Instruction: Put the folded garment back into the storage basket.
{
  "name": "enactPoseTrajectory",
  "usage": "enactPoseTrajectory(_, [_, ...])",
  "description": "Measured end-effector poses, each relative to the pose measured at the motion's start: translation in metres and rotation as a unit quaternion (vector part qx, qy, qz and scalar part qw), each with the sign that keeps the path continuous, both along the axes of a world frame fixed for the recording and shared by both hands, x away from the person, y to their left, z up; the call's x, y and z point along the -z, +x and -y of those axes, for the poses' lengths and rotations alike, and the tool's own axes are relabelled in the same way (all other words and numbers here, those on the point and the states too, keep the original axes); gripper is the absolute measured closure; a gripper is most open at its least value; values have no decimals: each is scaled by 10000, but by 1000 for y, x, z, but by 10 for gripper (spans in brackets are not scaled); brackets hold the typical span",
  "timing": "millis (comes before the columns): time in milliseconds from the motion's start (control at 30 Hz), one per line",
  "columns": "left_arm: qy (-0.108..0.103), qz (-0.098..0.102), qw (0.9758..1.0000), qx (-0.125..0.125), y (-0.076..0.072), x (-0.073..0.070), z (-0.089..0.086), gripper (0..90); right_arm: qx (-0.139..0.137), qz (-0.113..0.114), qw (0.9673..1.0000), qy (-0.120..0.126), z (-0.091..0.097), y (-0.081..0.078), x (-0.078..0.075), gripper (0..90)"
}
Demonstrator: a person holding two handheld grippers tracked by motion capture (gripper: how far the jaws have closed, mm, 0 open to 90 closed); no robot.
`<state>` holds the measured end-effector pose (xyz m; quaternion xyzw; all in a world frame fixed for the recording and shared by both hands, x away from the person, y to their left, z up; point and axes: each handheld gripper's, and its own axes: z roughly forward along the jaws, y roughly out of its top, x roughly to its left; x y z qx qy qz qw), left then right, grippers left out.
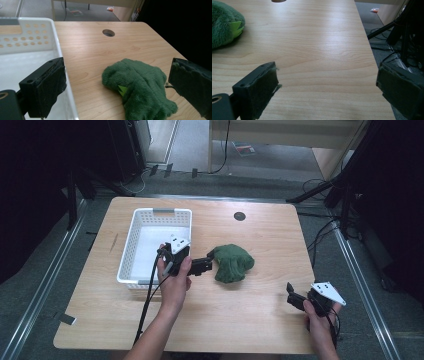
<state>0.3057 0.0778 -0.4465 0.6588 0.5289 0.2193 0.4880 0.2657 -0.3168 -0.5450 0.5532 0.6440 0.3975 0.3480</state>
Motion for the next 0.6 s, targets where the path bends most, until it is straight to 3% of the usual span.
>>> enactPoseTrajectory(467, [203,-239,9989,361,15,7,58,24,3,0,10000,39,0,0,0,41])
enactPoseTrajectory(600, [225,-308,9986,369,18,11,67,25,-2,1,10000,43,0,0,0,41])
